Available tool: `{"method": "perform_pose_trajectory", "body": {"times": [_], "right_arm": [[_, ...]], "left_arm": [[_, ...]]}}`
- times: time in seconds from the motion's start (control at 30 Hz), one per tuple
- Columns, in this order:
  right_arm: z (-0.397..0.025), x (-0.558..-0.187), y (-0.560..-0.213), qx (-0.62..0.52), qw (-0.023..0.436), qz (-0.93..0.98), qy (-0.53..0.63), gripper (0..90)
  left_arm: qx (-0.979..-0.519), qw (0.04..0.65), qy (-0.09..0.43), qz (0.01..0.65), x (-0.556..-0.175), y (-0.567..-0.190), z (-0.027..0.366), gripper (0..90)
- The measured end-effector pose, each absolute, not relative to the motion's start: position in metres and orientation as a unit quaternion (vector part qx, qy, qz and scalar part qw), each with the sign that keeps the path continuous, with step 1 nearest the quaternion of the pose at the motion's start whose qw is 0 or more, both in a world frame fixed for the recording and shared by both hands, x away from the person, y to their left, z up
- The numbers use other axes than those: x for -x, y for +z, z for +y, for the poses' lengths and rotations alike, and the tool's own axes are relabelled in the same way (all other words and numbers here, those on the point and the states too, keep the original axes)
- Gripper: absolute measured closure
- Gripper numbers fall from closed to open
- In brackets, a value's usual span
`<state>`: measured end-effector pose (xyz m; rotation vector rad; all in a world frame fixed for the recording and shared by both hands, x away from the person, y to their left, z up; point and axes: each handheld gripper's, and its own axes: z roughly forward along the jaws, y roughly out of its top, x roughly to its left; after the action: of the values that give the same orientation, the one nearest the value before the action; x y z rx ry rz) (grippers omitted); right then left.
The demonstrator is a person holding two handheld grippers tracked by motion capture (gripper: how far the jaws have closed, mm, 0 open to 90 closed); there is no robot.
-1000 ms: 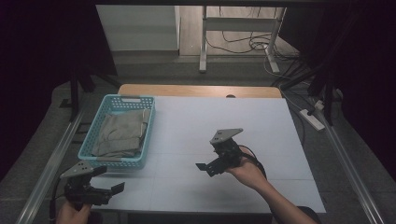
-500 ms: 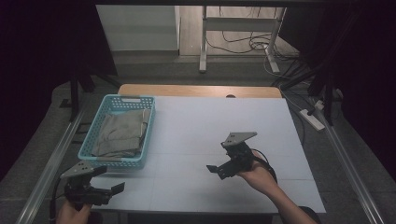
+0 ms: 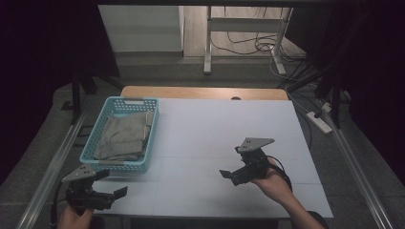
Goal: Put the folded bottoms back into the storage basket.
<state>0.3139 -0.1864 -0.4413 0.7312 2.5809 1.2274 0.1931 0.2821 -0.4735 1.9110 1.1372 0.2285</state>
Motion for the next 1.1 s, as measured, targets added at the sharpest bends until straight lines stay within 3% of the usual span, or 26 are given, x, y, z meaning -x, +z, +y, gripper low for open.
{"method": "perform_pose_trajectory", "body": {"times": [1.1], "right_arm": [[-0.260,-0.296,-0.451,-0.322,0.128,0.849,0.399,0.0]], "left_arm": [[-0.768,0.436,0.092,0.459,-0.193,-0.473,0.282,0.0]]}}
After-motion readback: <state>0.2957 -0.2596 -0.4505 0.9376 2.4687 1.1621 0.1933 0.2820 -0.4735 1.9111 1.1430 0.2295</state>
